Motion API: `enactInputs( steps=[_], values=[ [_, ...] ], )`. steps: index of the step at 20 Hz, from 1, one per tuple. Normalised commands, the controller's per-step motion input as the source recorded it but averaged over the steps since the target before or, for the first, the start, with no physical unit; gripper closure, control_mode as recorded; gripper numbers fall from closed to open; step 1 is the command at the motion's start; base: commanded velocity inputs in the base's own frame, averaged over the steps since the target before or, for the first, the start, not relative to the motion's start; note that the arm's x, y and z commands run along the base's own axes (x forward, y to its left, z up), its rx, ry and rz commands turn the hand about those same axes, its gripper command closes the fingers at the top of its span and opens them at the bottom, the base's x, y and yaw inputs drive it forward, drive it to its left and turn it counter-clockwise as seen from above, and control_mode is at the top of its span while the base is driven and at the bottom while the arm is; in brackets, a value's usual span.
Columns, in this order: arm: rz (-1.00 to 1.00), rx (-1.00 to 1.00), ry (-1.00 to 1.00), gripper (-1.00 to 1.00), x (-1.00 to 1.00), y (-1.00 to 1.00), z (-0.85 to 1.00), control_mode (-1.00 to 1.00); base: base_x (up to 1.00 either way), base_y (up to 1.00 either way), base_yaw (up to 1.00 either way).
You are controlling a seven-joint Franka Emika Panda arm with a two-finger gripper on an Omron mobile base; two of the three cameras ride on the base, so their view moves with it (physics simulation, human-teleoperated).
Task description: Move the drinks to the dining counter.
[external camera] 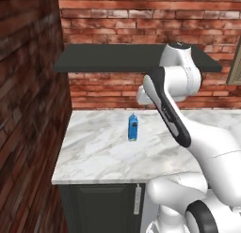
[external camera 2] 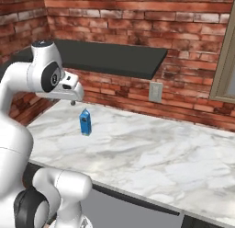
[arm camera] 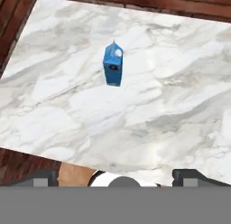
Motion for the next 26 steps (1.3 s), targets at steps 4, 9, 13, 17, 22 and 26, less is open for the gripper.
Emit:
enactInputs(
  steps=[4,9,13,17,22,26],
  values=[
    [0.05,-0.13,0.05,-1.00,0.42,0.36,-0.56,-1.00,0.00,0.00,0.00],
    [0.00,-0.02,0.09,-1.00,0.42,0.13,-0.57,-1.00,0.00,0.00,0.00],
    [0.00,0.00,0.09,-1.00,0.56,-0.05,-0.27,-1.00,0.00,0.00,0.00],
    [0.00,0.14,0.00,-1.00,0.47,-0.05,-0.23,-1.00,0.00,0.00,0.00],
    [0.00,0.10,0.00,-1.00,0.25,0.00,-0.29,-1.00,0.00,0.00,0.00],
    [0.00,0.03,-0.02,-1.00,0.11,0.00,-0.34,-1.00,0.00,0.00,0.00]
  ],
)
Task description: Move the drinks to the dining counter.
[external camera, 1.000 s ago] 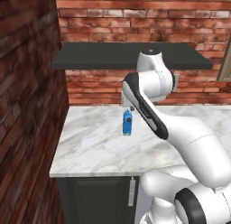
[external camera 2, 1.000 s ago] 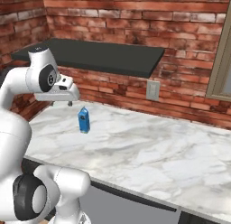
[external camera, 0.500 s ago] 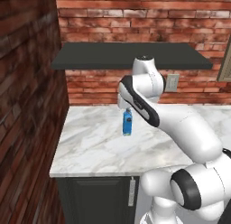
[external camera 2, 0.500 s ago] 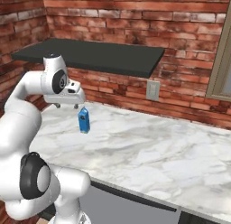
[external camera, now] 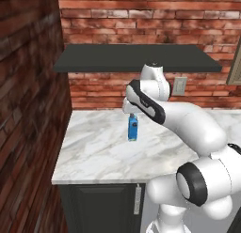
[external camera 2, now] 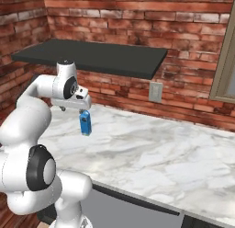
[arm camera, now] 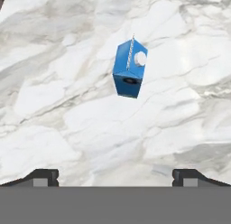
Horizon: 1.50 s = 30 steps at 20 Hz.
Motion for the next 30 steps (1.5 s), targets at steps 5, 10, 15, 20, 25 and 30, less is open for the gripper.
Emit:
enactInputs(
  steps=[5,10,15,20,25,30],
  values=[
    [0.00,0.00,-0.05,-1.00,0.03,0.00,-0.21,-1.00,0.00,0.00,0.00],
    [0.00,0.00,0.00,-1.00,0.20,-0.01,-0.11,-1.00,0.00,0.00,0.00],
    [0.00,0.00,0.00,-1.00,0.46,0.00,-0.27,-1.00,0.00,0.00,0.00],
    [0.00,0.00,0.00,-1.00,0.44,0.00,-0.27,-1.00,0.00,0.00,0.00],
    [0.00,0.00,0.00,-1.00,0.34,0.00,-0.04,-1.00,0.00,0.00,0.00],
    [0.00,0.00,0.00,-1.00,0.46,0.00,-0.01,-1.00,0.00,0.00,0.00]
  ],
)
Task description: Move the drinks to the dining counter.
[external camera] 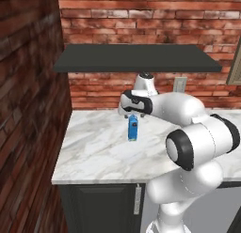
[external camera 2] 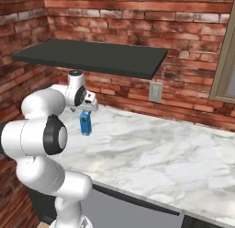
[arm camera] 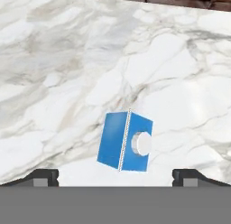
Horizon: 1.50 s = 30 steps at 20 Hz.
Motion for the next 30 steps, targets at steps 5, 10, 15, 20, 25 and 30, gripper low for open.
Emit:
enactInputs(
  steps=[5,10,15,20,25,30],
  values=[
    [0.00,0.00,0.00,-1.00,0.36,0.00,-0.13,-1.00,0.00,0.00,0.00],
    [0.00,0.00,0.00,-1.00,0.39,0.00,-0.11,-1.00,0.00,0.00,0.00],
    [0.00,0.00,0.00,-1.00,0.23,0.00,-0.06,-1.00,0.00,0.00,0.00],
    [-0.01,0.00,0.00,-1.00,-0.02,0.00,-0.06,-1.00,0.00,0.00,0.00],
    [-0.03,0.00,0.00,-1.00,-0.13,0.00,0.00,-1.00,0.00,0.00,0.00],
    [-0.06,0.00,-0.01,-1.00,-0.22,0.00,0.00,-1.00,0.00,0.00,0.00]
  ],
)
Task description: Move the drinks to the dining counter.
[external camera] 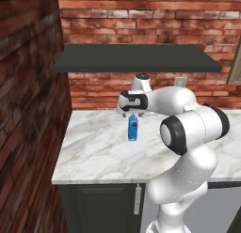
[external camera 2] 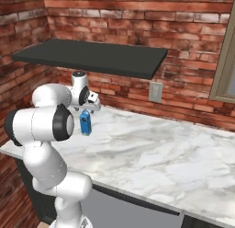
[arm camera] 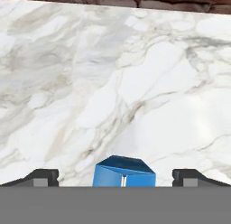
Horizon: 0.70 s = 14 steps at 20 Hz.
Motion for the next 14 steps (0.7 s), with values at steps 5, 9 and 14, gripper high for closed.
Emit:
enactInputs(
  steps=[5,9,14],
  values=[
    [-0.05,0.00,0.00,-1.00,-0.06,-0.01,-0.03,-1.00,0.00,0.00,0.00],
    [-0.03,0.00,0.00,-1.00,-0.01,-0.02,-0.09,-1.00,0.00,0.00,0.00],
    [-0.04,0.00,0.00,-1.00,-0.14,0.00,-0.26,-1.00,0.00,0.00,0.00]
  ],
)
